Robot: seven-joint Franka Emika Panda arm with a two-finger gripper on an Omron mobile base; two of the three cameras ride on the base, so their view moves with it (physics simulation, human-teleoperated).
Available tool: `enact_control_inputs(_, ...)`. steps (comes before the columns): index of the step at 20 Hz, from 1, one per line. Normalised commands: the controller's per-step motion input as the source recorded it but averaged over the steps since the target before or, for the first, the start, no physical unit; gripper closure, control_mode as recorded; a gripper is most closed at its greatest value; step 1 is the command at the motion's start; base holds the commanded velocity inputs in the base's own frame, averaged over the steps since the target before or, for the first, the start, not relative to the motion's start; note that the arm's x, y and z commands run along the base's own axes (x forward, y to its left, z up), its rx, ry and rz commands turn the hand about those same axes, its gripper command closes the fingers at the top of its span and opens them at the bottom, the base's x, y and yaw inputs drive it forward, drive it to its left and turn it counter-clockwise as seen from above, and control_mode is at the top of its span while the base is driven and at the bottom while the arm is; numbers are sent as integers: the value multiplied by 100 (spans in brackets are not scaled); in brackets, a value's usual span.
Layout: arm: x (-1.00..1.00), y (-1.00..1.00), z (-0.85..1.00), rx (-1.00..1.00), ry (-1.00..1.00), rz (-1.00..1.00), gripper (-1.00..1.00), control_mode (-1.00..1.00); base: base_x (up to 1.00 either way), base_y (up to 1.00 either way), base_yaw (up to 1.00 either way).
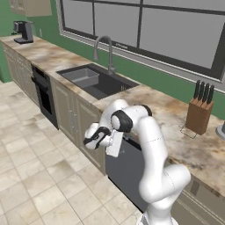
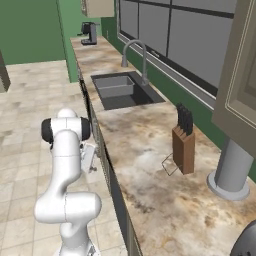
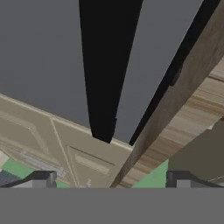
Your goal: Open the dishwasher door and pull out the top rack.
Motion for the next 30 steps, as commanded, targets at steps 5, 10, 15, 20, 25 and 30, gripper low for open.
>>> enact_control_inputs(5, 1, -10, -10, -19, -14, -10, -100, -100, 0, 0, 0)
enact_control_inputs(10, 0, 0, -7, -31, -29, -9, -100, -100, 0, 0, 0)
enact_control_inputs(15, 13, -13, -3, -10, -9, -5, -100, -100, 0, 0, 0)
enact_control_inputs(20, 3, -7, -1, 5, 0, 28, -100, -100, 0, 0, 0)
enact_control_inputs(25, 2, 0, -7, 5, 0, 48, -100, -100, 0, 0, 0)
enact_control_inputs(30, 13, -7, -6, 7, 0, 42, -100, -100, 0, 0, 0)
